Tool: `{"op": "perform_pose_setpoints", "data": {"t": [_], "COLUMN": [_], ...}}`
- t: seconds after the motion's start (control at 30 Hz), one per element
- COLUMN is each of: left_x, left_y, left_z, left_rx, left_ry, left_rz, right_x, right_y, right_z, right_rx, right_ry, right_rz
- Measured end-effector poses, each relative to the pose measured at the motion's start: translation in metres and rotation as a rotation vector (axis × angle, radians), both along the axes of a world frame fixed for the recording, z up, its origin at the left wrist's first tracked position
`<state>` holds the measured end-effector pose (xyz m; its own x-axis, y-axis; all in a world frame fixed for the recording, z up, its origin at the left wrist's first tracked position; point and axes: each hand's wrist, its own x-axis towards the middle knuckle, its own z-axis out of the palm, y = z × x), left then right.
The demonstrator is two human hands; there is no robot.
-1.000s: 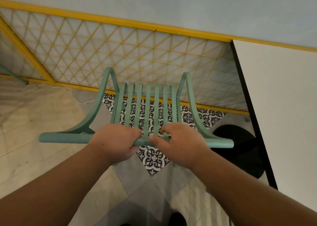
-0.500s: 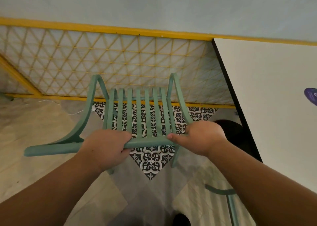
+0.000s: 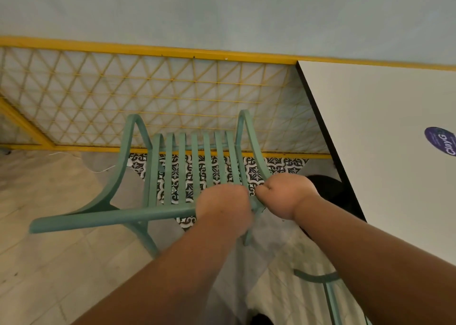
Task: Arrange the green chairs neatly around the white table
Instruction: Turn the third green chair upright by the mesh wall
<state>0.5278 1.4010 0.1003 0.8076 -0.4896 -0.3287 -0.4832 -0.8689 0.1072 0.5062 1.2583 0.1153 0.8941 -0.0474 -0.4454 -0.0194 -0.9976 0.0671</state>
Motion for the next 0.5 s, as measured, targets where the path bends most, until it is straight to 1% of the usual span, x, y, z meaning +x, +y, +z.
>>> {"op": "perform_pose_setpoints", "data": {"t": [0.23, 0.43, 0.5], "left_x": [0.003, -0.005, -0.008], "left_y": [0.013, 0.027, 0.035], "left_z": [-0.002, -0.004, -0.005], "left_rx": [-0.085, -0.080, -0.082], "left_ry": [-0.094, -0.073, -0.073], "left_rz": [-0.123, -0.176, -0.211], "right_x": [-0.001, -0.019, -0.026], "right_y": [0.002, 0.013, 0.023], "right_z": [-0.006, -0.004, -0.001], "right_rx": [-0.094, -0.104, -0.095], "right_ry": [0.005, 0.091, 0.113], "right_rz": [0.104, 0.184, 0.176]}}
